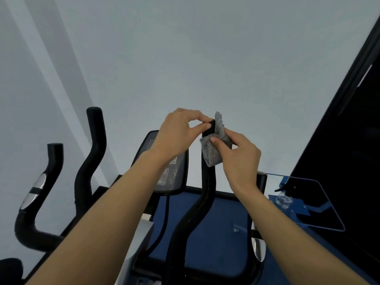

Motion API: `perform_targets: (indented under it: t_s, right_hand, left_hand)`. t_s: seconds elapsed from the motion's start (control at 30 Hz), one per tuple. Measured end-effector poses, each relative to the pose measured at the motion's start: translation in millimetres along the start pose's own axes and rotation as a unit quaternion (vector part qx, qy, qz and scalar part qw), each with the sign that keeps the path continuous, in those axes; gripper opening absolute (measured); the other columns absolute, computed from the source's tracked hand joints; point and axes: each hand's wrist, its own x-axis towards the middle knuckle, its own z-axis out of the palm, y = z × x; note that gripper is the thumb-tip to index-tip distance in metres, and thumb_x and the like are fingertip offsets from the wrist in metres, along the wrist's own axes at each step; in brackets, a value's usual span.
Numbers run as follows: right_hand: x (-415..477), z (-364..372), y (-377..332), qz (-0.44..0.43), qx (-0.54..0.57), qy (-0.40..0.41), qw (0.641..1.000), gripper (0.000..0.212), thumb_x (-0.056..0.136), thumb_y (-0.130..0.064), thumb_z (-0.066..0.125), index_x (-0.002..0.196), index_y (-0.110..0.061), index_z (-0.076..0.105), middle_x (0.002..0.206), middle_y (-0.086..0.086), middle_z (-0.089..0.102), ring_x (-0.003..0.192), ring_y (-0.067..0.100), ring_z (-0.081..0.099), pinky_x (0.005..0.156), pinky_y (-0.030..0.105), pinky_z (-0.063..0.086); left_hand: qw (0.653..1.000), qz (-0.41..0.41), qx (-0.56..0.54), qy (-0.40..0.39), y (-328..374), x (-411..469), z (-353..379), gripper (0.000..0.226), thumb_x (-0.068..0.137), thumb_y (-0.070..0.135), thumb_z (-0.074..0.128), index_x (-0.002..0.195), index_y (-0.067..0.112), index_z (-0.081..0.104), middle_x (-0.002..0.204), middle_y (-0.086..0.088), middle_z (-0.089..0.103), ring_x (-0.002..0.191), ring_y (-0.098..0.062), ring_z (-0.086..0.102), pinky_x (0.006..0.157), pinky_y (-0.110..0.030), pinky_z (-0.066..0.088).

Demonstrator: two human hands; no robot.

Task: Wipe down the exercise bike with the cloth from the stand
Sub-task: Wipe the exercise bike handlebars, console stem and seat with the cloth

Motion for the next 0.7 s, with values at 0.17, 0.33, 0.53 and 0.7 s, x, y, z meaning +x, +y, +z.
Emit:
perform_targets:
  t_s: [0.17, 0.33, 0.53, 0.7]
  right_hand:
    - [3.1, 7.7, -2.4, -0.052, -0.028, 0.025, 0.998, 0.017, 0.081, -0.016, 0.069, 0.097, -0.018, 0.07, 0.078, -0.009, 0.059, 0.071, -0.007, 0.054, 0.065, 0.002, 0.039]
    - [-6.3, 12.3, 12.2, -0.096, -0.134, 0.04, 0.986, 0.005, 0.082, -0.01, 0.067, 0.08, -0.007, 0.071, 0.064, 0.001, 0.051, 0.057, 0.01, 0.047, 0.055, 0.012, 0.037]
    - [-8.7, 2.7, 9.4, -0.033, -0.09, 0.021, 0.995, 0.008, 0.082, -0.017, 0.067, 0.082, -0.011, 0.072, 0.068, 0.003, 0.056, 0.058, 0.003, 0.049, 0.058, 0.01, 0.037]
    - [2.4, 7.1, -5.0, -0.052, -0.082, 0.032, 0.995, 0.009, 0.083, -0.019, 0.067, 0.082, -0.011, 0.071, 0.072, 0.004, 0.056, 0.06, 0.003, 0.049, 0.059, 0.007, 0.037]
  left_hand:
    - [1.0, -0.002, -0.001, -0.001, -0.8, 1.8, 0.4, 0.013, 0.084, 0.022, 0.068, 0.095, 0.025, 0.073, 0.093, 0.016, 0.062, 0.107, -0.007, 0.052, 0.092, -0.022, 0.039]
    - [1.0, -0.001, -0.021, 0.01, -2.4, 0.4, 4.3, 0.011, 0.085, 0.022, 0.067, 0.094, 0.021, 0.073, 0.095, 0.016, 0.066, 0.102, -0.005, 0.057, 0.088, -0.008, 0.036]
    - [1.0, -0.02, -0.018, 0.0, -0.9, -1.4, 3.7, 0.012, 0.085, 0.026, 0.066, 0.096, 0.024, 0.072, 0.104, 0.009, 0.069, 0.108, -0.007, 0.055, 0.09, -0.012, 0.036]
    - [0.999, -0.014, -0.033, 0.006, -3.3, 0.6, 3.0, 0.011, 0.084, 0.023, 0.068, 0.093, 0.025, 0.073, 0.097, 0.012, 0.069, 0.103, -0.007, 0.057, 0.09, -0.019, 0.041]
